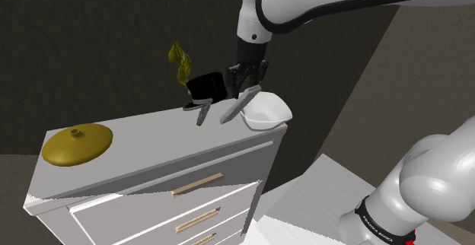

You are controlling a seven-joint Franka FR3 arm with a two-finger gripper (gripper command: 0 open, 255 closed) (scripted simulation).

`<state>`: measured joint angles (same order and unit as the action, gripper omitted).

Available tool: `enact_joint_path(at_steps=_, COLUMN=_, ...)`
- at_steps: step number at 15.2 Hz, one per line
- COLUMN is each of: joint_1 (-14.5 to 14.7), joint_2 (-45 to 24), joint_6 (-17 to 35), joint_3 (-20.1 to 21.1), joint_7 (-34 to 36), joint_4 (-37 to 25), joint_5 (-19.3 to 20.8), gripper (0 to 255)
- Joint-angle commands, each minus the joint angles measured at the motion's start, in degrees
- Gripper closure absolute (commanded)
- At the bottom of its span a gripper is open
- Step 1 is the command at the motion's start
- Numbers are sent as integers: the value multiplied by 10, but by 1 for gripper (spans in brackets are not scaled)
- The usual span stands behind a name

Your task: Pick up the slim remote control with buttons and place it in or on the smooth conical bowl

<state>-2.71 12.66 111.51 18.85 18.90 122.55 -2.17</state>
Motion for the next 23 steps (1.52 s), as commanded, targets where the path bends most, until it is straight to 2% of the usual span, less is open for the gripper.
enact_joint_path(at_steps=1, joint_1=-8, joint_2=30, joint_6=2, joint_3=-18, joint_7=-29, joint_4=32, joint_5=-5, gripper=255)
enact_joint_path(at_steps=8, joint_1=-34, joint_2=125, joint_6=-7, joint_3=-87, joint_7=-126, joint_4=118, joint_5=-5, gripper=255)
enact_joint_path(at_steps=10, joint_1=-34, joint_2=121, joint_6=-9, joint_3=-86, joint_7=-124, joint_4=112, joint_5=-4, gripper=255)
enact_joint_path(at_steps=11, joint_1=-34, joint_2=121, joint_6=-9, joint_3=-86, joint_7=-124, joint_4=112, joint_5=-4, gripper=0)
enact_joint_path(at_steps=17, joint_1=38, joint_2=16, joint_6=24, joint_3=-87, joint_7=-400, joint_4=77, joint_5=5, gripper=0)
enact_joint_path(at_steps=18, joint_1=42, joint_2=10, joint_6=25, joint_3=-86, joint_7=-419, joint_4=76, joint_5=5, gripper=0)
enact_joint_path(at_steps=23, joint_1=42, joint_2=-2, joint_6=65, joint_3=-84, joint_7=-418, joint_4=105, joint_5=7, gripper=0)
